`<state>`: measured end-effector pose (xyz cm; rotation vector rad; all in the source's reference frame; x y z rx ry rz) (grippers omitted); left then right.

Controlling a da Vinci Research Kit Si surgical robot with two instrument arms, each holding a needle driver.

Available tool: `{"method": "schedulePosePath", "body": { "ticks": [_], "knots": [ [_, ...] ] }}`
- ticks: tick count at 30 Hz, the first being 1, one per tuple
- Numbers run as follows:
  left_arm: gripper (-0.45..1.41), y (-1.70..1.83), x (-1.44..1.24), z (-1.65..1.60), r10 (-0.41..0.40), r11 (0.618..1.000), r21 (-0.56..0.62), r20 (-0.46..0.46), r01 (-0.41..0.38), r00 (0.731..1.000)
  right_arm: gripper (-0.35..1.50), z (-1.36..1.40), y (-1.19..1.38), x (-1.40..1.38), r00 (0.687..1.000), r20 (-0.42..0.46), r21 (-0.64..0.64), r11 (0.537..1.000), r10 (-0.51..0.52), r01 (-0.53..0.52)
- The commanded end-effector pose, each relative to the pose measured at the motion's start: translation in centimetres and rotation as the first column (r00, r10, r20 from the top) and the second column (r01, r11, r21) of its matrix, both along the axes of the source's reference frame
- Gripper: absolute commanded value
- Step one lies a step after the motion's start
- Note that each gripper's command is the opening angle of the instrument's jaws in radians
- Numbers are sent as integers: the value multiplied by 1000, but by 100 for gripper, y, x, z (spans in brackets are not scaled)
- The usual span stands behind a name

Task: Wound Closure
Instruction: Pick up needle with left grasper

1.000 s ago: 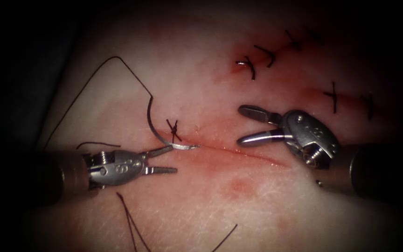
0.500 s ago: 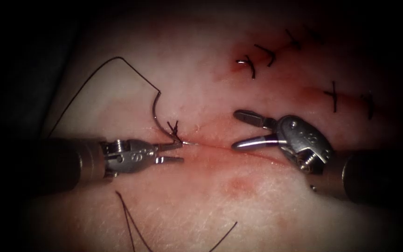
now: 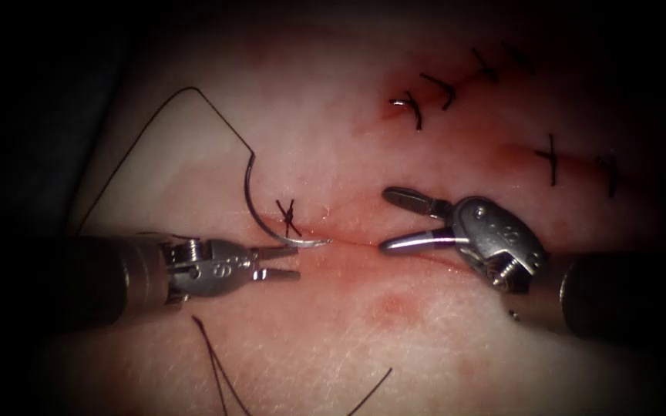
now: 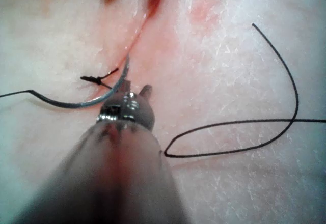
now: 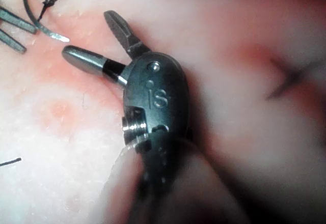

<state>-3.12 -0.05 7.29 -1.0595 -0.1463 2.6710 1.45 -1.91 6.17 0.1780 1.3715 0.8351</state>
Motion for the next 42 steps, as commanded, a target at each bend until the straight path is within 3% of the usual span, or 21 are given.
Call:
{"method": "schedulePosePath", "body": {
  "ticks": [1,12,20,25,36,42],
  "knots": [
    [0,1,-6,5,-11,1000,-8,9,11,1000,105,8,-6,8,1000,-4,5,1000,-1,1],
    [9,18,-10,22,-18,999,-31,15,19,1000,101,13,-12,10,1000,-2,15,1000,-7,7],
    [7,15,-14,7,-16,999,-31,7,16,1000,100,14,-12,11,1000,-2,19,1000,-4,4],
    [19,21,-17,11,-11,999,-37,5,11,1000,98,15,-15,14,1000,-3,21,1000,-5,5],
    [19,24,-18,14,-14,999,-44,-10,14,1000,90,19,-19,14,1000,2,29,999,-12,12],
    [7,23,-18,23,16,999,-32,-70,-18,997,88,18,-19,15,1000,4,30,999,-14,14]
  ]
}}
